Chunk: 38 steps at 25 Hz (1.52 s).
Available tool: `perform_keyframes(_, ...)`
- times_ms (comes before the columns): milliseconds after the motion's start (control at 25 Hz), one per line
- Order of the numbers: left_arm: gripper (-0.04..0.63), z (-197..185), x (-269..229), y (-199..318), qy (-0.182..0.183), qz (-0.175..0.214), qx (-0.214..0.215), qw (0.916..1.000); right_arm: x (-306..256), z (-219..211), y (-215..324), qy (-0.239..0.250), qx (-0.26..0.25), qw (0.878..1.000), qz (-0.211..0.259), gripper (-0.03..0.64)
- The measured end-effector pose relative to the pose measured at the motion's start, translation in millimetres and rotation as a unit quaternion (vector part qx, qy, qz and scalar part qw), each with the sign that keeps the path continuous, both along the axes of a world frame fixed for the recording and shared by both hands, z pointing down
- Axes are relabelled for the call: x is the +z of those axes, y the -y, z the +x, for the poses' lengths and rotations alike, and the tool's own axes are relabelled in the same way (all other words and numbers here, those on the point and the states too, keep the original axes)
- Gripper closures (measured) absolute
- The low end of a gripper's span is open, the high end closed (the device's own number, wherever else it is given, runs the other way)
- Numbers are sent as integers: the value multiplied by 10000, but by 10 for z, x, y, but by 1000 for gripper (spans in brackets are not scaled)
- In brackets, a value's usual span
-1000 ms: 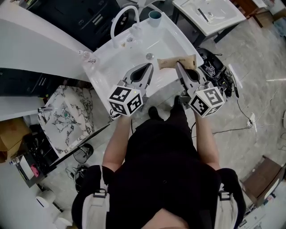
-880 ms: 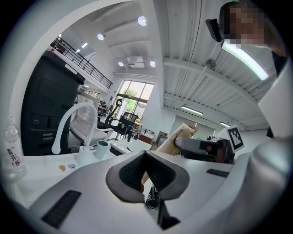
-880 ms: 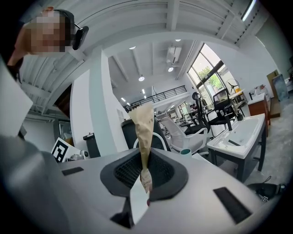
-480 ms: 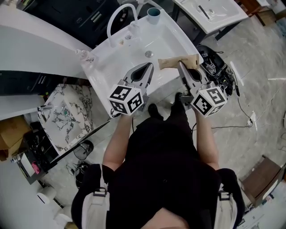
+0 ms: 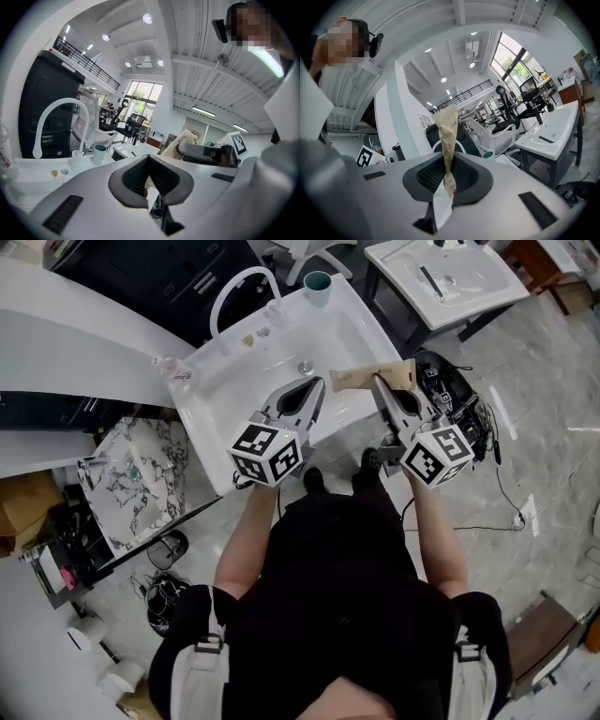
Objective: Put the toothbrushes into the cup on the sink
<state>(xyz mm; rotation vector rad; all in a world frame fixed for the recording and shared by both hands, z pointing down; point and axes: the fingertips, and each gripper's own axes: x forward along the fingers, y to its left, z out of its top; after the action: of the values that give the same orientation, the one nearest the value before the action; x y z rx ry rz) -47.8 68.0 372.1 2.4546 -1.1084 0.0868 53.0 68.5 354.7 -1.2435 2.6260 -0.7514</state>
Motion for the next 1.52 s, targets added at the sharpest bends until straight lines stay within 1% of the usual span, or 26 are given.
perform_keyframes(280,586,356,10,218,105,12,-335,9994,109,240,196,-63,-592,9982,46,566)
perform_keyframes(480,586,586,49,341,177,-26,-596,9981,159,434,377,-28,-902,9959,25,566)
perform_keyframes(600,586,668,89,417,225,-62,-822,9963,185,523,500,2,-1081,9941,7,566)
perform_keyframes(680,586,719,122,448,311,-74,-959,9949,201,572,572,28,-1199,9928,-14,566)
perform_keyframes(760,587,782,138,458,453,-28,-1030,9936,213,610,622,24,-1323,9912,-24,566)
perform_keyframes(840,586,835,142,467,509,17,-1088,9928,229,635,661,-22,-1444,9895,-13,566)
perform_keyframes(1080,586,864,207,445,460,-69,-1323,9901,268,657,721,-54,-1668,9860,-17,566)
perform_keyframes(1240,587,756,212,406,532,-90,-1463,9878,305,570,781,-24,-1781,9840,-35,566)
perform_keyframes(1400,586,627,281,412,521,-177,-1582,9859,379,488,874,-141,-1797,9836,-115,566)
perform_keyframes(1520,586,575,313,529,464,-208,-1551,9866,335,443,1002,-212,-1698,9853,-15,566)
